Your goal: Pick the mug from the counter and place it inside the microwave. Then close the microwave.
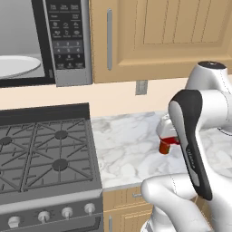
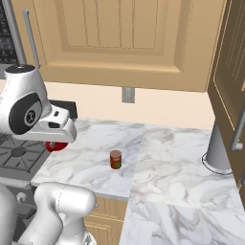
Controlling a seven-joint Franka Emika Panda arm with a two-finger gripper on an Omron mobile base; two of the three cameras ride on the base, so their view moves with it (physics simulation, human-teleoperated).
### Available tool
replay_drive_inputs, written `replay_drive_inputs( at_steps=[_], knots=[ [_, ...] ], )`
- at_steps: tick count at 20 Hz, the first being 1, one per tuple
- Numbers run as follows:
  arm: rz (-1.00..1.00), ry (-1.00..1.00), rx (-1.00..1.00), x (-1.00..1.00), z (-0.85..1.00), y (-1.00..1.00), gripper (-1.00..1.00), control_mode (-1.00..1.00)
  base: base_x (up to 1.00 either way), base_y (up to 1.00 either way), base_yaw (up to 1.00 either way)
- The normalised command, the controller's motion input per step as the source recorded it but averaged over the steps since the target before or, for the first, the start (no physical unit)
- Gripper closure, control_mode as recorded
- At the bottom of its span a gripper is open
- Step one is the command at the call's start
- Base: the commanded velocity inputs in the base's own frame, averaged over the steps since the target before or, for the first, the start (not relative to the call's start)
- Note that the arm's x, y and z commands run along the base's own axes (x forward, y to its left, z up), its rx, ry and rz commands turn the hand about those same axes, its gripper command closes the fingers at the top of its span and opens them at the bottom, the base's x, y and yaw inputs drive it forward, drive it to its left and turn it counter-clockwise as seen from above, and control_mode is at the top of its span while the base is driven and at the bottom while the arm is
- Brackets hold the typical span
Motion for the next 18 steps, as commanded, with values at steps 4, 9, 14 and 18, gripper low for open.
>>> replay_drive_inputs(
  at_steps=[4, 9, 14, 18],
  knots=[
    [-0.01, 0.00, -0.03, -0.10, 0.00, 0.00, 1.00, -1.00, 0.00, 0.00, 0.00],
    [0.00, -0.02, 0.00, -0.19, 0.03, 0.00, 1.00, -1.00, 0.00, 0.00, 0.00],
    [0.00, 0.00, 0.00, -0.04, 0.00, 0.00, 1.00, -1.00, 0.00, 0.00, 0.00],
    [0.00, 0.00, 0.00, 0.00, 0.00, 0.00, 1.00, -1.00, 0.00, 0.00, 0.00]
  ],
)
